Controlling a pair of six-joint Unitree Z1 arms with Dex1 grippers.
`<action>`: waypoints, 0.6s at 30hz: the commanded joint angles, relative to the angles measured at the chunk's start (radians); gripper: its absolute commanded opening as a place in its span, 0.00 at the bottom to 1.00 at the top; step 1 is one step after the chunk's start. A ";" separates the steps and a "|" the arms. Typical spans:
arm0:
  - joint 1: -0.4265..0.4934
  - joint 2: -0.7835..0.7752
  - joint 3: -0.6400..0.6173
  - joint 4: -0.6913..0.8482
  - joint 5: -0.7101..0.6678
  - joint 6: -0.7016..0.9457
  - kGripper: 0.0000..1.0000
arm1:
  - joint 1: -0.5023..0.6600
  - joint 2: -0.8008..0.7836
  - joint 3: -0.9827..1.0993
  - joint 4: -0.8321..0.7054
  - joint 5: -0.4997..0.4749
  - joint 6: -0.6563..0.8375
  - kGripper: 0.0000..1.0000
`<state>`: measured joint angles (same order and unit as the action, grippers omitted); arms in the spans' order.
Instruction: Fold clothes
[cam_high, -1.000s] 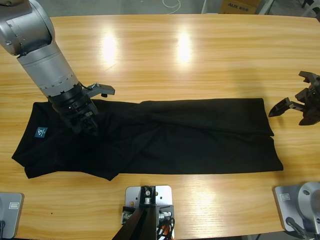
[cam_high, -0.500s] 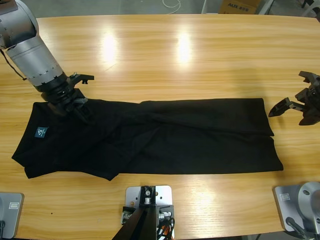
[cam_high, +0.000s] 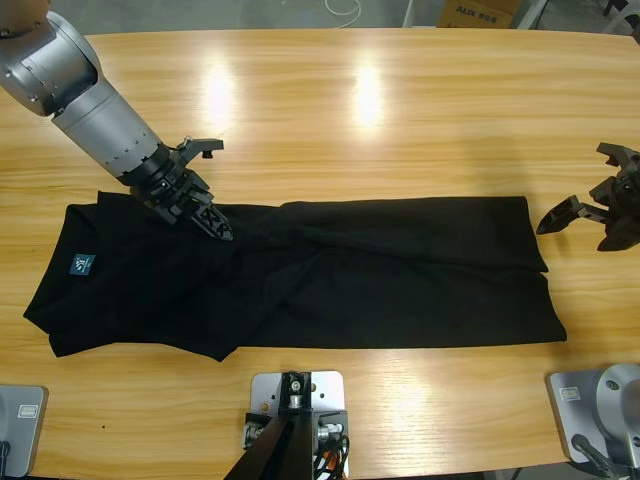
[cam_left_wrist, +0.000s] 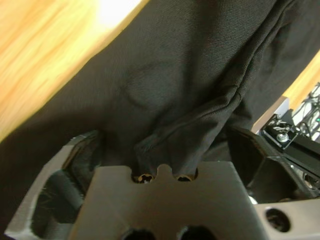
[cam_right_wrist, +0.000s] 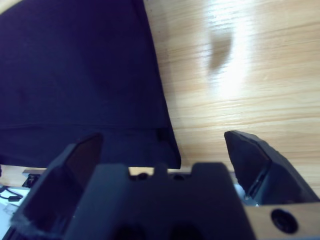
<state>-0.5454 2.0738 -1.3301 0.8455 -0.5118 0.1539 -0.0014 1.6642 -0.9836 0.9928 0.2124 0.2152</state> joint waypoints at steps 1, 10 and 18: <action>-0.011 -0.020 0.059 -0.054 -0.051 0.017 0.90 | 0.009 0.038 -0.003 -0.006 0.015 -0.011 1.00; -0.007 -0.046 0.083 -0.045 -0.054 0.018 0.87 | 0.011 0.040 -0.003 -0.006 0.016 -0.013 1.00; -0.002 -0.033 0.139 -0.105 -0.055 0.021 0.87 | 0.015 0.035 -0.001 -0.005 0.016 -0.014 1.00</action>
<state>-0.5458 2.0310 -1.2402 0.7862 -0.5496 0.1672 -0.0004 1.6659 -0.9836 0.9927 0.2124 0.2130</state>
